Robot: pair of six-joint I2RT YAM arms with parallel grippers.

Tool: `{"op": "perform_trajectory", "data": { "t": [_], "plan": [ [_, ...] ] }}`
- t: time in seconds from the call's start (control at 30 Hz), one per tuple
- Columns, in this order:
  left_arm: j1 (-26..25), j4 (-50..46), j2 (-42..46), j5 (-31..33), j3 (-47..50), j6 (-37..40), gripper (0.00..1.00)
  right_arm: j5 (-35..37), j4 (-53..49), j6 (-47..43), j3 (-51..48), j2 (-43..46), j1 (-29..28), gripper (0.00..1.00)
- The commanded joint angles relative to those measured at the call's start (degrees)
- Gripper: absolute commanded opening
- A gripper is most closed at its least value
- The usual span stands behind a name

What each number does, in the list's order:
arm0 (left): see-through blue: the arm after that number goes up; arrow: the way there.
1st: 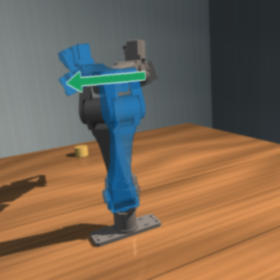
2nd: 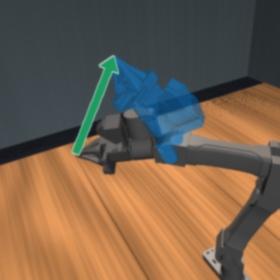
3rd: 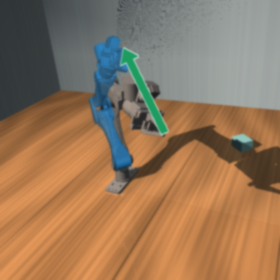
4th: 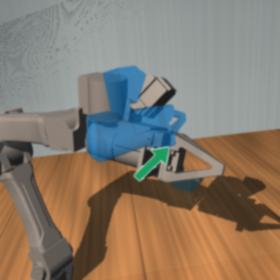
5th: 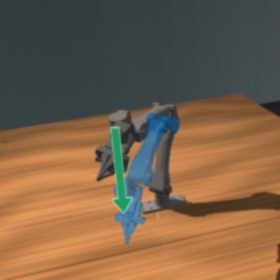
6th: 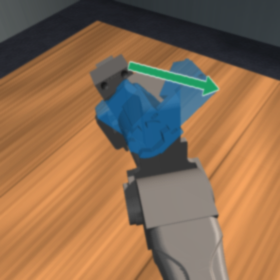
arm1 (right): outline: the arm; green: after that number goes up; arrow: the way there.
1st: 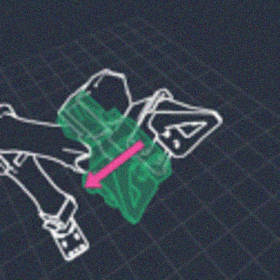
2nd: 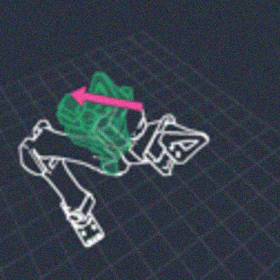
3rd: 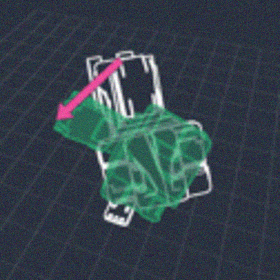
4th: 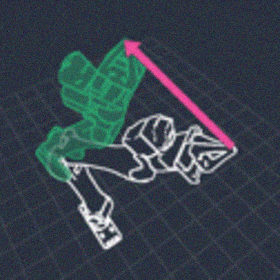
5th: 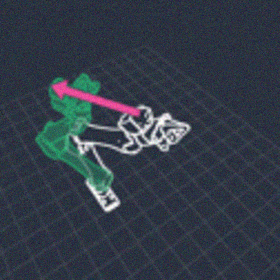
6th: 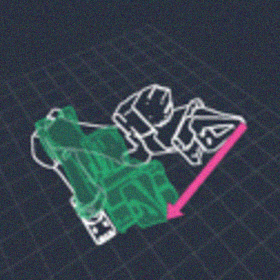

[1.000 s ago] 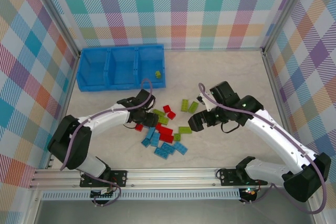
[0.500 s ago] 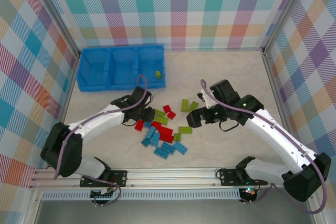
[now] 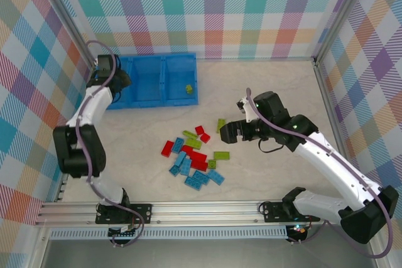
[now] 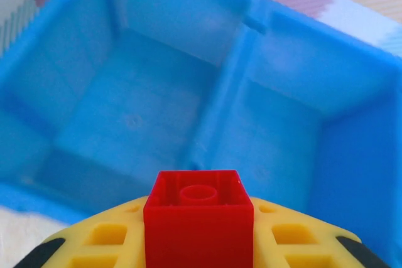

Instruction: Sort the legos into containers by color

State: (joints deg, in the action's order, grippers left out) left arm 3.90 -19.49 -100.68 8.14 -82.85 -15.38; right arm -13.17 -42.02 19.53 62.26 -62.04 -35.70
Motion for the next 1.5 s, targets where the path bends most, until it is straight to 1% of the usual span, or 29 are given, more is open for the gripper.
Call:
{"op": "perform_trajectory", "data": {
  "t": [0.0,0.1,0.13,0.2,0.3,0.37,0.43,0.5,0.63,0.7,0.77,0.83,0.9,0.97,1.03,1.13,1.23,1.47],
  "plan": [
    [2.43,-3.06,-7.87,2.3,-7.86,-2.6,0.16,-0.67,0.33,1.43,-1.16,2.98,-0.24,1.0],
    [4.28,-3.94,-12.97,2.58,-12.06,-2.94,0.17,-0.11,-0.81,1.82,-1.35,4.15,-0.24,1.0],
    [4.76,-3.8,-14.02,2.18,-12.85,-2.73,0.19,0.05,-1.16,1.98,-1.42,4.53,-0.24,1.0],
    [5.54,-4.45,-15.5,1.41,-14.44,-2.42,0.26,0.33,-1.57,2.35,-1.51,5.2,-0.24,1.0],
    [6.13,-4.7,-14.77,-0.45,-14.44,-2.39,0.42,0.59,-1.25,2.79,-1.92,5.7,-0.24,1.0],
    [6.2,-3.95,-12.11,-2.03,-12.7,-3.02,0.49,0.9,-0.68,3.06,-2.39,5.4,-0.24,1.0],
    [6.18,-1.48,-7.62,-3.48,-8.52,-4.73,0.55,1.17,0.36,3.55,-2.82,4.79,-0.24,1.0],
    [6.16,-0.33,-3.13,-4.64,-5.12,-6.22,0.56,0.63,1.42,3.83,-3.01,4.04,-0.24,1.0],
    [5.0,-0.2,8.43,-10.02,2.64,-8.87,0.57,0.2,3.1,3.79,-3.11,2.26,-0.31,1.0],
    [2.27,-1.39,14.99,-11.37,7.0,-8.55,0.57,0.41,3.71,3.59,-3.2,1.52,-0.25,1.0],
    [-2.51,-3.28,21.99,-11.07,11.14,-7.19,0.57,0.4,4.54,3.5,-3.52,0.85,-0.3,1.0],
    [-9.67,-5.3,28.95,-8.31,15.64,-6.05,0.57,0.0,5.3,3.33,-3.72,0.07,-0.3,1.0],
    [-16.95,-7.15,33.71,-5.81,19.24,-5.61,0.56,-0.63,5.85,3.15,-3.72,-0.88,-0.3,1.0],
    [-22.99,-9.58,36.78,-5.21,22.19,-6.41,0.56,-1.14,6.04,2.89,-3.45,-1.76,-0.31,1.0],
    [-28.86,-13.46,38.23,-3.75,24.77,-9.09,0.55,-1.33,6.24,2.79,-3.32,-2.36,-0.33,1.0],
    [-35.05,-15.77,38.24,-4.28,28.52,-12.94,0.52,-1.46,7.33,3.05,-3.78,-2.45,-0.28,1.0],
    [-38.95,-14.5,35.28,-3.96,31.48,-13.09,0.52,-1.85,8.3,3.57,-4.47,-2.56,-0.29,1.0],
    [-40.29,-10.34,20.54,-4.45,29.77,-6.36,0.51,-2.41,8.5,4.29,-5.05,-2.3,-0.32,1.0]
  ]
}}
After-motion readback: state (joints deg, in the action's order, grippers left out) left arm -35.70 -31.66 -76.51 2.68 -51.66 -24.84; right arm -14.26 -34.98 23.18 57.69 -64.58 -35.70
